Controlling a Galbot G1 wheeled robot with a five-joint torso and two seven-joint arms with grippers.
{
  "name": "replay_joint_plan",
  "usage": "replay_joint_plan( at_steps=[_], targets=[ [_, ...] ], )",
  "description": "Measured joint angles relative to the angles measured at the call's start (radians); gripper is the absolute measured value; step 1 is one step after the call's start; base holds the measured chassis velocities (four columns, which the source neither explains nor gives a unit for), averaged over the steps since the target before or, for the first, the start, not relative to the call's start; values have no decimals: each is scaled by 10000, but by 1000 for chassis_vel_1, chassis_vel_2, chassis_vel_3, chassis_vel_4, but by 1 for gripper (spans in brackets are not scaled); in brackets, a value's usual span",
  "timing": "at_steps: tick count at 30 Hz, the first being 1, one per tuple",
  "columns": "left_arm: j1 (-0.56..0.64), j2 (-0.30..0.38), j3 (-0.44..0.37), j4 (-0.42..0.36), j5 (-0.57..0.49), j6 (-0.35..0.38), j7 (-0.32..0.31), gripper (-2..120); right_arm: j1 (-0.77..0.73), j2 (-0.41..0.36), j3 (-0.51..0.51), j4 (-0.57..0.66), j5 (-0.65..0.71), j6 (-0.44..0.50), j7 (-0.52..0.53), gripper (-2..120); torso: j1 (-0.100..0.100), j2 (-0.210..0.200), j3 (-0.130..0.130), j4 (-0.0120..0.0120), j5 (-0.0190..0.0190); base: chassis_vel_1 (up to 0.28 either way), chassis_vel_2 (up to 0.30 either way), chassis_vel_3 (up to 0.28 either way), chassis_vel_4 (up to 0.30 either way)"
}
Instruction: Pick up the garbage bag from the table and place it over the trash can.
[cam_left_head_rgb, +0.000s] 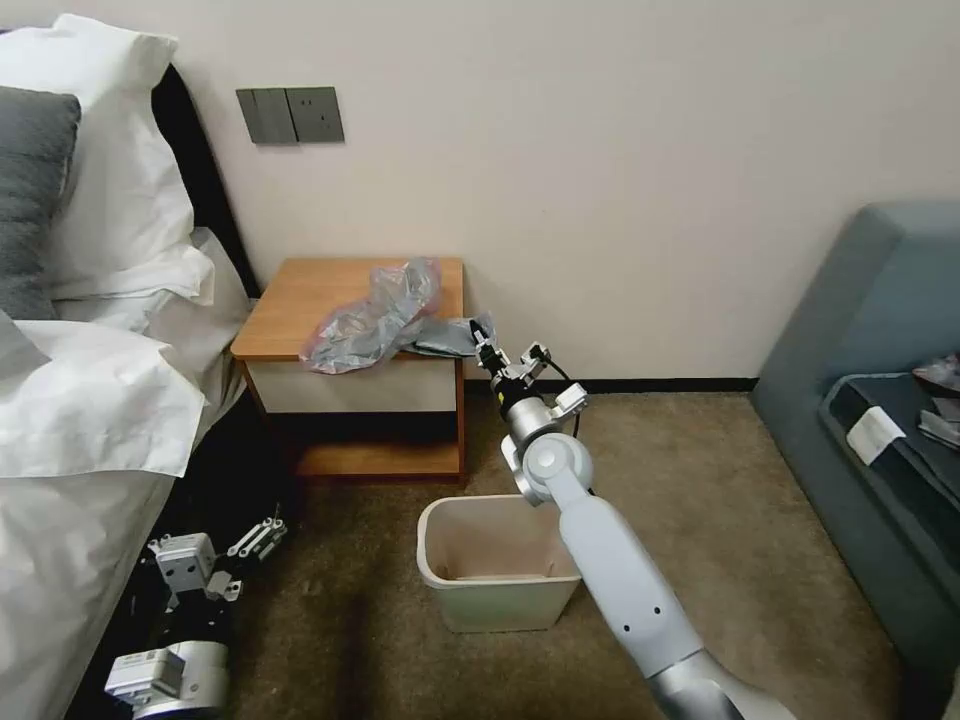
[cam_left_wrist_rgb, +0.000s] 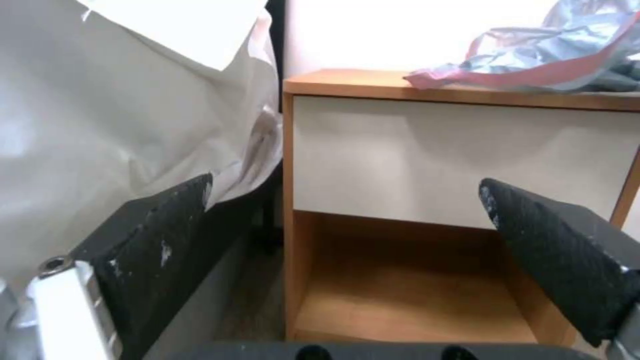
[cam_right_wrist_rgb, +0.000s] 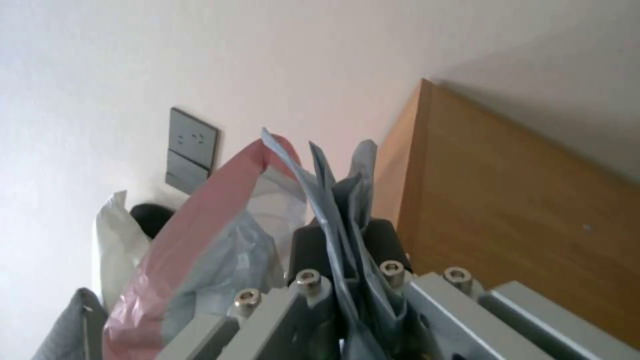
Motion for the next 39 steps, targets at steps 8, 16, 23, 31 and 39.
replay_joint_plan(
  at_steps=[8,16,23,31,39],
  targets=[
    [-170,24,19,193,-100,-9,-64,100,-1361,-624,-313,2825,190,-456,2027,0,0,0,-1,0,1,0,0,0,0],
    [-328,59,24,314,-320,-11,-127,100,-3034,-1244,-426,5692,-136,-1349,3971,0,0,0,-1,1,-1,0,0,0,0],
    [-360,142,-45,306,-530,-12,-196,100,-4817,-2119,-293,7024,-788,-2820,5780,0,-1,0,-2,-1,0,0,0,0,0],
    [-416,113,111,287,-550,2,-208,100,-6242,-2839,262,7318,-1553,-3286,5851,0,0,0,-1,0,0,0,0,0,0],
    [-384,141,114,181,-528,-8,-203,100,-6170,-2815,196,7366,-1851,-3644,5827,0,0,0,-1,1,0,0,0,0,0]
  ],
)
